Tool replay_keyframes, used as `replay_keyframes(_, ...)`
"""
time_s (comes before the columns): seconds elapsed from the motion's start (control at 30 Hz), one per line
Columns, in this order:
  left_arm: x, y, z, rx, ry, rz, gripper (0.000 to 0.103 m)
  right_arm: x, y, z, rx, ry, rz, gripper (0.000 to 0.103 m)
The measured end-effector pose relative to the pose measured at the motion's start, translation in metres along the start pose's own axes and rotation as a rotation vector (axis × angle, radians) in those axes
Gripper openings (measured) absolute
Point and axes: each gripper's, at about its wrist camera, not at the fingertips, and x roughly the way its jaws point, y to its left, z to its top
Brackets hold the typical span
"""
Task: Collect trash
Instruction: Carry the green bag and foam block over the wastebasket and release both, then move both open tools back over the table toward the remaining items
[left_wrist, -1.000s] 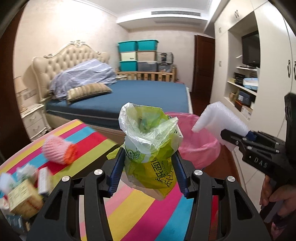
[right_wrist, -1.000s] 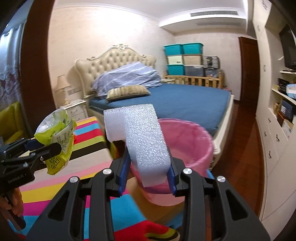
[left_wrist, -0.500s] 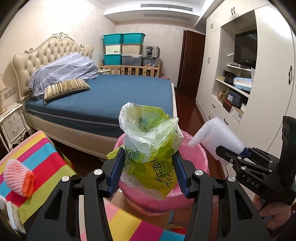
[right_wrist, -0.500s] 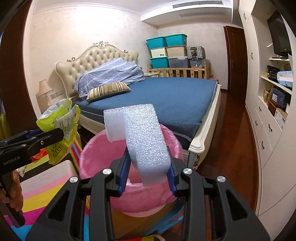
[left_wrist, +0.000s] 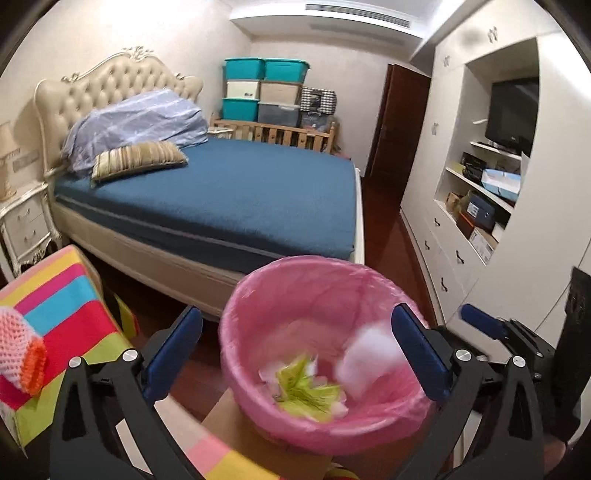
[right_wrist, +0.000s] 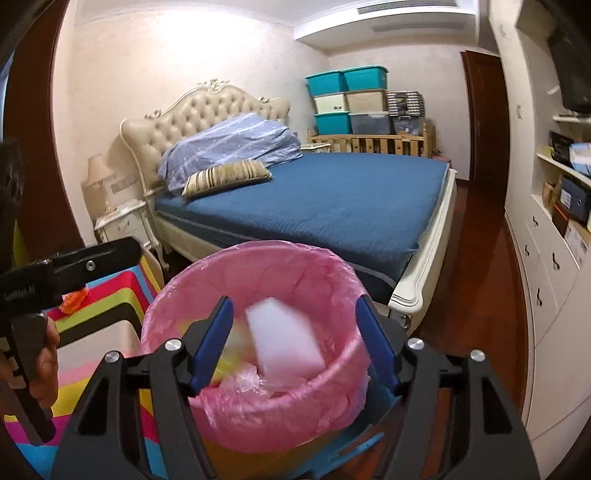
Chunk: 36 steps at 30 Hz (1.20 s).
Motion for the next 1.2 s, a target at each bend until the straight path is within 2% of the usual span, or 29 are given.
replay_keyframes(0.17,-0.037,0.024,-0.017,0.005,-0.03,0.081,0.097,-0.033,0.0,-0.011,0.009,-0.033,0.005,0.067)
replay_keyframes(0.43,-0.111,0.05,-0.061,-0.001,-0.046,0.186,0.097,-0.073,0.043,-0.022,-0.033,-0.047,0.058,0.067)
replay_keyframes(0.53,-0.143,0.062,-0.08,-0.002,-0.051,0.22,0.097,-0.078,0.07,-0.029,-0.044,-0.038,0.084,0.068)
replay_keyframes(0.8,-0.231,0.104,-0.137,-0.049,-0.069,0.328,0.097,-0.07,0.167,-0.061,-0.132,0.061,0.238,0.069)
replay_keyframes(0.93,-0.277,0.136,-0.165,-0.078,-0.075,0.435,0.097,-0.067,0.227,-0.075,-0.225,0.105,0.321,0.069)
replay_keyframes(1.2,-0.355,0.201,-0.21,-0.157,-0.084,0.664,0.097,-0.069,0.319,-0.098,-0.343,0.168,0.449,0.071)
